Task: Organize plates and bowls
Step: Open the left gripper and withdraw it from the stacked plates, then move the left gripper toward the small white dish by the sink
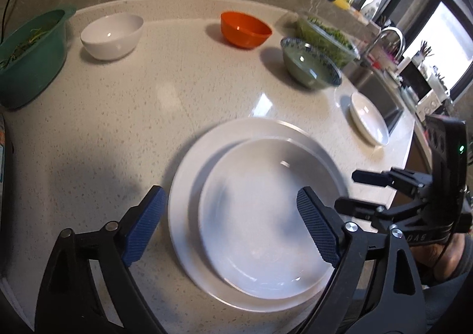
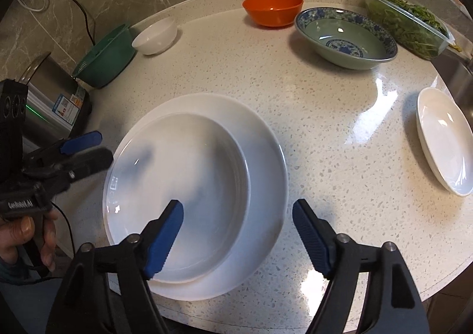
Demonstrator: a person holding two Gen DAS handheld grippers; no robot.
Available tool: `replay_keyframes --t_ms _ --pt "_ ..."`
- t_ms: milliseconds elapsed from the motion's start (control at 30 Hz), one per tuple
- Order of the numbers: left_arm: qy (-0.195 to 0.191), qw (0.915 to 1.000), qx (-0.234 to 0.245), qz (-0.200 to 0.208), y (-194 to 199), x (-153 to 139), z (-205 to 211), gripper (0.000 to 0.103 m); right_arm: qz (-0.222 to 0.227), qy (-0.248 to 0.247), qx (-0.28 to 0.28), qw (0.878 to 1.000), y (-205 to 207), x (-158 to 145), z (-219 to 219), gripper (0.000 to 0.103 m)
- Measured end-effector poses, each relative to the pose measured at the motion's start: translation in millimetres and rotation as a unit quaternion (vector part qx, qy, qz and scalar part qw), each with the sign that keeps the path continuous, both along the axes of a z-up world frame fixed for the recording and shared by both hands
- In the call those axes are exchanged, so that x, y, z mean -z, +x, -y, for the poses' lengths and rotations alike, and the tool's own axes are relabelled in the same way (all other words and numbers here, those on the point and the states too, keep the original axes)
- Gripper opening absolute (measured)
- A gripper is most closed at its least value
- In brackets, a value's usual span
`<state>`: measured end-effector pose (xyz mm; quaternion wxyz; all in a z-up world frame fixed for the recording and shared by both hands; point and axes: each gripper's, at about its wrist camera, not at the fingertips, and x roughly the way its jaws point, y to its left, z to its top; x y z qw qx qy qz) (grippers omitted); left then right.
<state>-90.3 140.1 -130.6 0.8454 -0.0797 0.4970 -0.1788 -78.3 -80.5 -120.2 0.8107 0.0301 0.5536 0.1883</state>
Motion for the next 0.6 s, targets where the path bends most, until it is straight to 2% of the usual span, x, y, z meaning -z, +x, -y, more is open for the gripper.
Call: replay_keyframes --t_ms 33,100,167,300,433,600 --pt "-0.009 1.0 0.001 0.003 0.3 -3.1 0.0 0.103 0.003 0.0 0.0 1.0 -0.9 -1.1 1.3 0.081" --pt "-0.025 0.9996 -0.003 0.01 2.1 -8.9 0.7 0.103 0.01 0.007 0.001 1.0 -5.0 -5.8 7.0 0.09" --pt "-0.043 0.999 -0.003 0.014 4.5 -14.4 4.2 0.103 0.019 0.011 0.0 1.0 -7.2 -11.5 11.3 0.103" --pt "-0.054 0.9983 0.005 0.022 8.3 -29.1 23.0 0.103 0.026 0.013 -0.008 1.0 -8.4 -18.6 22.6 0.103" --pt "-0.049 0.9982 0.007 0.033 7.6 -41.5 46.4 0.103 0.034 0.017 -0.013 0.999 0.6 -24.8 46.5 0.103" --pt "-0.028 0.9988 -0.025 0.03 5.8 -47.6 84.1 0.103 0.041 0.057 -0.024 0.997 18.8 -28.1 92.5 0.103"
